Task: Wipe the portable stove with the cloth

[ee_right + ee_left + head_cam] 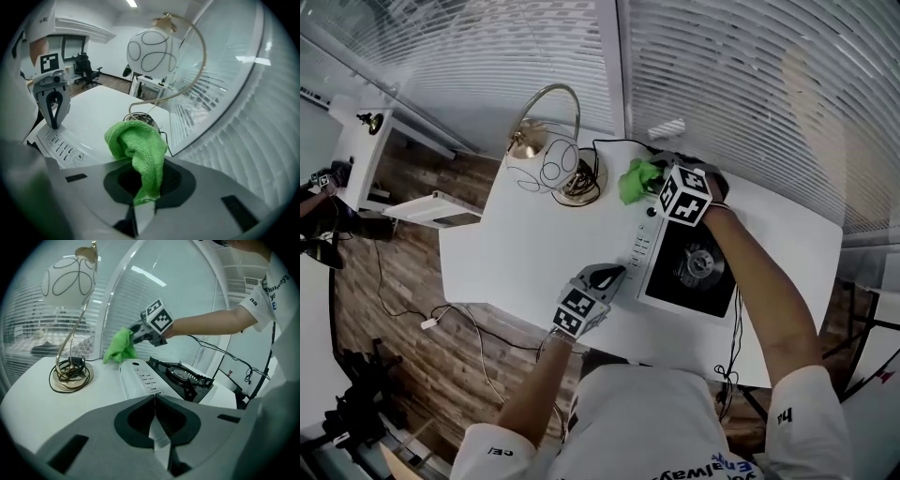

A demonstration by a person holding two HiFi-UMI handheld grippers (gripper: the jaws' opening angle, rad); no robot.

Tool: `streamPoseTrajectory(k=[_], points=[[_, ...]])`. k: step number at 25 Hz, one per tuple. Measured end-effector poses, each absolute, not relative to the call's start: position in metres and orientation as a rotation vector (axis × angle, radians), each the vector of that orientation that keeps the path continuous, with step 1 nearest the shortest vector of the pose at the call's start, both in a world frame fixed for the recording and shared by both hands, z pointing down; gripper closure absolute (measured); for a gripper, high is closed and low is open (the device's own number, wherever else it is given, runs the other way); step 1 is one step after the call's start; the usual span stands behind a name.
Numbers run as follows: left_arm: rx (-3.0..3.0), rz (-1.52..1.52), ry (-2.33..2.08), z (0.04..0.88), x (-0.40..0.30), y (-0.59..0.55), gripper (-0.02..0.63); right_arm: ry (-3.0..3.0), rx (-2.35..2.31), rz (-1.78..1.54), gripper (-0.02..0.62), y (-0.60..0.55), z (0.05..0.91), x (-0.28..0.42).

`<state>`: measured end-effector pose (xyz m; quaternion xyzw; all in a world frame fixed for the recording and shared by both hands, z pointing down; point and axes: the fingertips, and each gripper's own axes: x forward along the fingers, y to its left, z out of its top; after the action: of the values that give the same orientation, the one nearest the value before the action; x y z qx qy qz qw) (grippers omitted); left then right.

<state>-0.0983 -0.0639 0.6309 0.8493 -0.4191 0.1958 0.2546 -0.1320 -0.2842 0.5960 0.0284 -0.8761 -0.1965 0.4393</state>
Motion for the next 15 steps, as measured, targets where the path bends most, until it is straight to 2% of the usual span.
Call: streamPoseTrajectory(k=[7, 15], points=[[2.302, 0.506, -1.161, 0.629, -0.102, -0.055, 0.594, -2.043, -0.113, -0.433, 0.551, -0.244, 0.644, -0.153], [2.294, 0.503, -1.156, 0.629, -0.103, -0.054, 0.594, -1.993, -0.183, -0.390, 0.551, -0.226, 0.645, -0.149]])
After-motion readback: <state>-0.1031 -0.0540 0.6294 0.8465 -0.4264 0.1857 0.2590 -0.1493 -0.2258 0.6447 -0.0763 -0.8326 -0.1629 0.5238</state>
